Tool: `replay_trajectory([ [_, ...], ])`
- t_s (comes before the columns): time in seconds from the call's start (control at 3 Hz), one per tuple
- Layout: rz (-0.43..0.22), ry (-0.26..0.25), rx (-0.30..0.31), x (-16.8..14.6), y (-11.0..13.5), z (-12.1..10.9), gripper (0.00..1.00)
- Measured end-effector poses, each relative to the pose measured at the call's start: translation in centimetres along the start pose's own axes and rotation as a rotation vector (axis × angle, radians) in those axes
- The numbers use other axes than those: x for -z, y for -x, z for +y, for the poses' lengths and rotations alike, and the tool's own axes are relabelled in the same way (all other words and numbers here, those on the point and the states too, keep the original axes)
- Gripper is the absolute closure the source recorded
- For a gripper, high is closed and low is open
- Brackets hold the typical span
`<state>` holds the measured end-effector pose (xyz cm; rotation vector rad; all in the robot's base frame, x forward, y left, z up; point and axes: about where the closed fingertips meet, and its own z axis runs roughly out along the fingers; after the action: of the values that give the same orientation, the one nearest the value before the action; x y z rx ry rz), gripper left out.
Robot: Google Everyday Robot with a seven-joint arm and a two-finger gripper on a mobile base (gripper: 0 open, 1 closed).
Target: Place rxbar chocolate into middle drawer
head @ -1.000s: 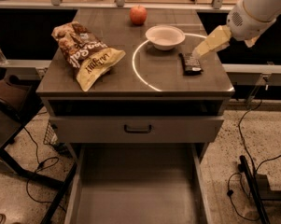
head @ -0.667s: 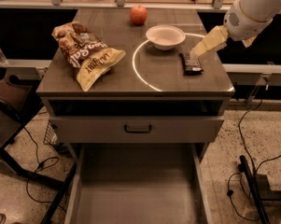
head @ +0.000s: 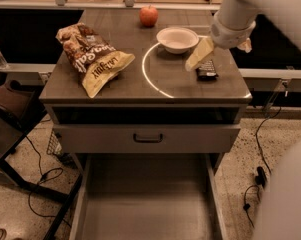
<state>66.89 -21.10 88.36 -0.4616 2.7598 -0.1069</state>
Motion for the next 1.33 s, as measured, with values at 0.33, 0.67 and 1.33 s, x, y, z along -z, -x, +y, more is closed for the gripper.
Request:
replay_trajectory([
  [0.33,0.052,-0.073,-0.001,-2.3,1.8,0.6,0.0],
  [0.67,0.089,-0.11,-0.027,-3.7,2.9,-0.3,0.0],
  [1.33,0.111,-0.016,-0.187,-3.4,3.9,-4.1,0.0],
])
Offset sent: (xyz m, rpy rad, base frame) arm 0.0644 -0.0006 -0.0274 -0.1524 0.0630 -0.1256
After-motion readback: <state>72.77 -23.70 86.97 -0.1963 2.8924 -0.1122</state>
